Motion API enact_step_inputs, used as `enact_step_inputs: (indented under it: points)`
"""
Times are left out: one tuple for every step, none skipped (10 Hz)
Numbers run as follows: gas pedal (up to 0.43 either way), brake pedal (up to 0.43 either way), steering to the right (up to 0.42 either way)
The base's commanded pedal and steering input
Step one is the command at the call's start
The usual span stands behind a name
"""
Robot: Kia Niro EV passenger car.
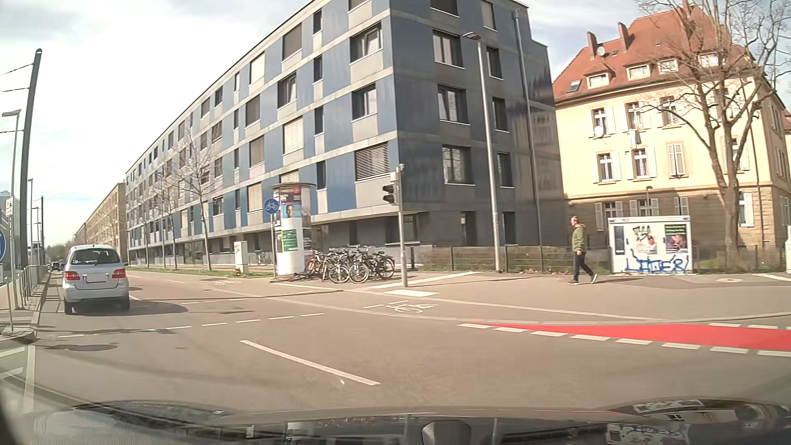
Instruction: Follow the waypoints while adhering to traffic rules and regulations
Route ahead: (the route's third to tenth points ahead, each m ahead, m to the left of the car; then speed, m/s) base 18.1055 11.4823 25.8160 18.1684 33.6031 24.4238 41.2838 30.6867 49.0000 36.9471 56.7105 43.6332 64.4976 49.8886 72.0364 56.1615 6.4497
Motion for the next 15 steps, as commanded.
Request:
enact_step_inputs:
  points:
    - [0.138,0.000,-0.261]
    - [0.138,0.000,-0.252]
    - [0.157,0.000,-0.246]
    - [0.169,0.000,-0.240]
    - [0.177,0.000,-0.233]
    - [0.189,0.000,-0.229]
    - [0.189,0.000,-0.228]
    - [0.189,0.000,-0.226]
    - [0.197,0.000,-0.223]
    - [0.197,0.000,-0.217]
    - [0.197,0.000,-0.208]
    - [0.197,0.000,-0.199]
    - [0.209,0.000,-0.191]
    - [0.220,0.000,-0.180]
    - [0.228,0.000,-0.168]
